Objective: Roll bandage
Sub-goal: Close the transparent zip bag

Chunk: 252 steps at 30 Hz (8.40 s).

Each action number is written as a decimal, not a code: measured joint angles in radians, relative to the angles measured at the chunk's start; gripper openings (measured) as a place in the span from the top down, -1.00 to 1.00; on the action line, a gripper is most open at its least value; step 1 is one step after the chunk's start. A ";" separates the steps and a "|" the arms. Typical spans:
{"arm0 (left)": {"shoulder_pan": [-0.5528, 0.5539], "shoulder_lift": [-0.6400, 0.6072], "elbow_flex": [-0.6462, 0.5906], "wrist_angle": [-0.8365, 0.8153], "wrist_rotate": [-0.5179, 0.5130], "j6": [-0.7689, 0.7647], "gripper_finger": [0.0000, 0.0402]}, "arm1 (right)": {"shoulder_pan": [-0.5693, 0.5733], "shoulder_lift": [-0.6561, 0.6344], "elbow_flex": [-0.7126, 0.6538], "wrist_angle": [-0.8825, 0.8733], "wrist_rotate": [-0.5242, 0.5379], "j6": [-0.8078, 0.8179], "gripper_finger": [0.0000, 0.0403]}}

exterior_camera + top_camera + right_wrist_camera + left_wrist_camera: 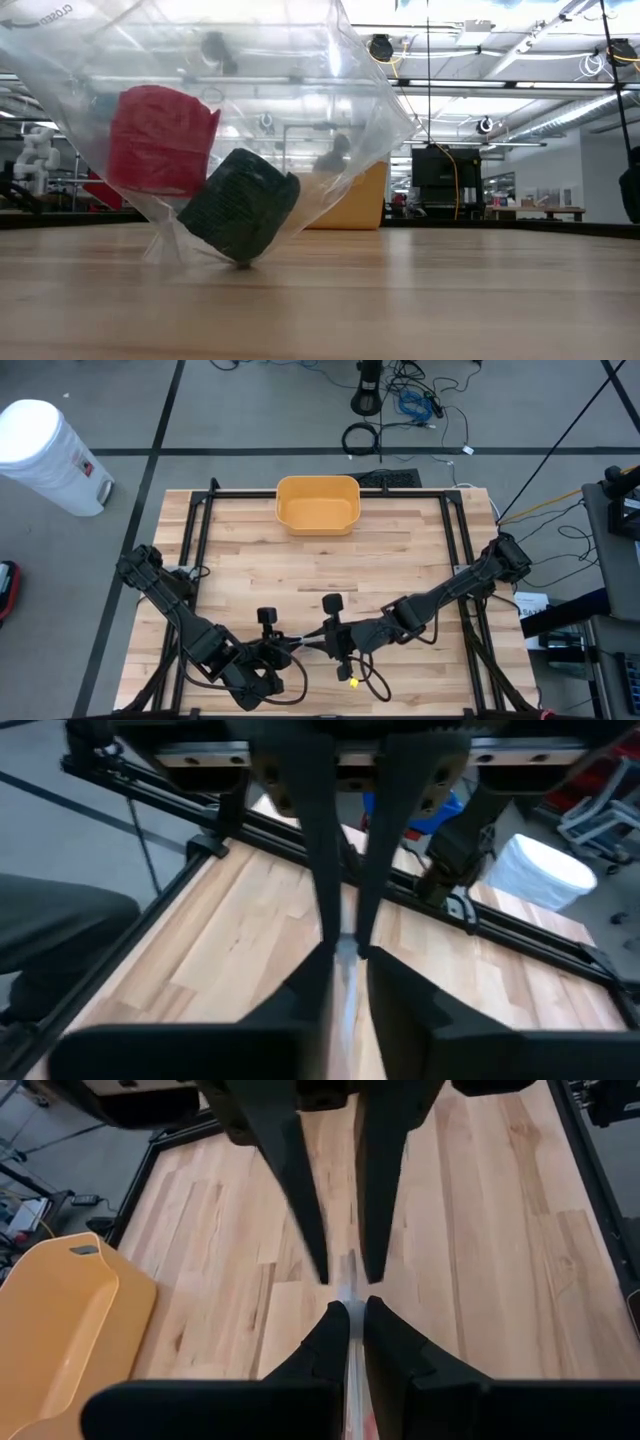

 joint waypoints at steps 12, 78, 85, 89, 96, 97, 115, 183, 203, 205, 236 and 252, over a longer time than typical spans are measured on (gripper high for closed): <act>0.001 0.000 0.000 -0.007 0.005 -0.001 0.89 | -0.015 0.017 0.000 0.011 -0.022 -0.017 1.00; -0.021 0.000 0.006 -0.054 -0.009 -0.049 0.89 | -0.026 0.041 0.000 0.079 -0.073 -0.004 0.86; -0.020 0.000 0.006 -0.055 -0.009 -0.049 0.89 | -0.030 0.042 0.000 0.082 -0.070 -0.018 0.99; -0.020 0.000 0.006 -0.061 -0.009 -0.051 0.89 | -0.023 0.042 0.000 0.079 -0.045 -0.028 1.00; -0.025 0.000 0.007 -0.054 -0.006 -0.051 0.89 | 0.000 0.040 0.000 0.082 -0.002 -0.057 1.00; -0.025 0.000 0.007 -0.056 -0.006 -0.052 0.89 | 0.001 0.036 0.000 0.077 0.001 -0.057 1.00; -0.041 -0.002 0.008 -0.062 -0.003 -0.053 0.89 | 0.042 -0.018 0.000 0.023 0.051 -0.068 1.00; 0.060 0.000 0.033 -0.107 0.062 -0.025 0.89 | 0.060 -0.064 0.000 -0.168 0.187 0.317 0.14; 0.060 0.000 0.034 -0.106 0.069 -0.023 0.89 | 0.029 -0.064 0.000 -0.205 0.086 0.281 0.97; 0.060 0.000 0.034 -0.106 0.069 -0.023 0.89 | 0.029 -0.064 0.000 -0.201 0.089 0.275 0.99; 0.027 -0.001 0.034 -0.124 0.100 -0.034 0.89 | 0.107 -0.088 0.000 -0.150 0.133 0.216 0.75; 0.035 -0.001 0.034 -0.113 0.095 -0.026 0.89 | 0.020 -0.058 0.000 -0.143 -0.006 0.298 0.58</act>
